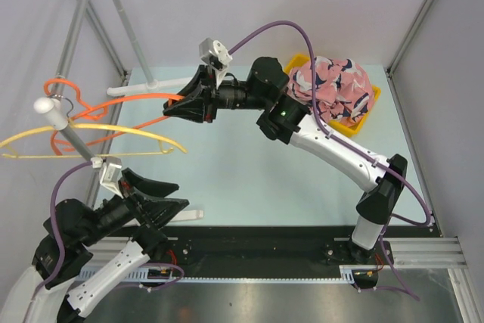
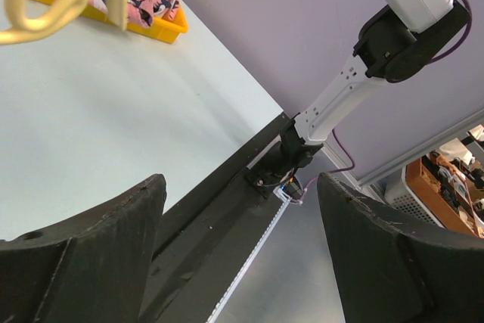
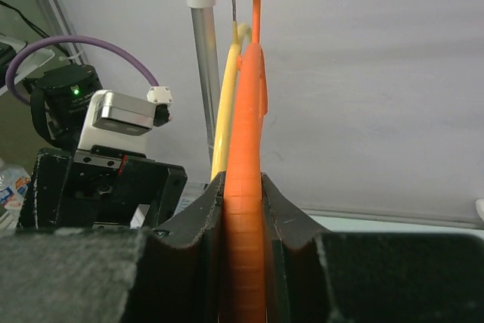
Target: Remove the shorts from the hanger
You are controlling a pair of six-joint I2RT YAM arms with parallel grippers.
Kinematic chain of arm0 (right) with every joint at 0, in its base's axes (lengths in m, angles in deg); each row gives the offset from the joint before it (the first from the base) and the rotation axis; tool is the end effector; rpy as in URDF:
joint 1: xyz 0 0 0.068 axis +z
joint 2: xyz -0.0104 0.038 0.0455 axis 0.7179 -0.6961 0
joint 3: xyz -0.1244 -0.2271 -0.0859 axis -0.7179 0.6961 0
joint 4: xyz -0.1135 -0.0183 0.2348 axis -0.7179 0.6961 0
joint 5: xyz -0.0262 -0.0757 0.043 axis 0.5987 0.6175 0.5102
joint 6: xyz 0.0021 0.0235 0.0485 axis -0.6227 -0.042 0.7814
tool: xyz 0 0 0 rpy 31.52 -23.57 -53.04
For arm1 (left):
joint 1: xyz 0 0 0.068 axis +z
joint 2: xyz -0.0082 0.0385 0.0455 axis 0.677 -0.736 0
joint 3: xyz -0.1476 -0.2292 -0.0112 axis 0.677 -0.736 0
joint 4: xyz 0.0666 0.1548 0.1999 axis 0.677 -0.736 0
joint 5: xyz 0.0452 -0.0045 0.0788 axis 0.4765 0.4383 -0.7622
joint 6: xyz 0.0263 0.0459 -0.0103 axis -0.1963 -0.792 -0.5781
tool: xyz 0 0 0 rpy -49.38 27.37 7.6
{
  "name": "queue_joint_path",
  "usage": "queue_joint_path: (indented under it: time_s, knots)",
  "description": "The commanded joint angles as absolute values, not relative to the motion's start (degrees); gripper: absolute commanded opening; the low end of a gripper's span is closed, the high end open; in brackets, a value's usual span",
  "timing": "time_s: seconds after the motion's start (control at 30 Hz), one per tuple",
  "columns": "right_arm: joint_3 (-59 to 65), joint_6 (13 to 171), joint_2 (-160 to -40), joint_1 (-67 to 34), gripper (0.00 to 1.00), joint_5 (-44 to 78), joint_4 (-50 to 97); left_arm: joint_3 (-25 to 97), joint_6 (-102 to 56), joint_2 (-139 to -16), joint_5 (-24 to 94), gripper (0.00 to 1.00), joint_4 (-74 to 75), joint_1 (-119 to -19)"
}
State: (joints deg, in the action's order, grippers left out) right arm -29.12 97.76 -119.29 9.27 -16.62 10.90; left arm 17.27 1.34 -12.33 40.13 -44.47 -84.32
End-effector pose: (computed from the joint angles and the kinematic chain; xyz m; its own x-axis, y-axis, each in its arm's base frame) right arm 0.2077 0.3394 0.4985 -0.0223 0.2515 -0.9676 -0.9902 -0.1387 -0.0133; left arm -0.0020 -0.0092 0.3728 -0.4749 -0.3450 -0.8096 0.6687 0.4566 -0.5868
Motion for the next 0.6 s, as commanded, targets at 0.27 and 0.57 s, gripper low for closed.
queue_joint_path:
  time_s: [0.27, 0.57]
  knots:
    - [-28.1, 100.3, -118.2, 7.5, 0.3, -22.0, 7.9, 14.6, 3.5, -11.8, 39.5, 0.86, -42.8, -84.5]
    - [-19.7, 101.0, -109.8, 6.8, 1.0, 0.1, 16.7, 13.1, 3.8, -11.4, 39.3, 0.86, -42.8, -84.5]
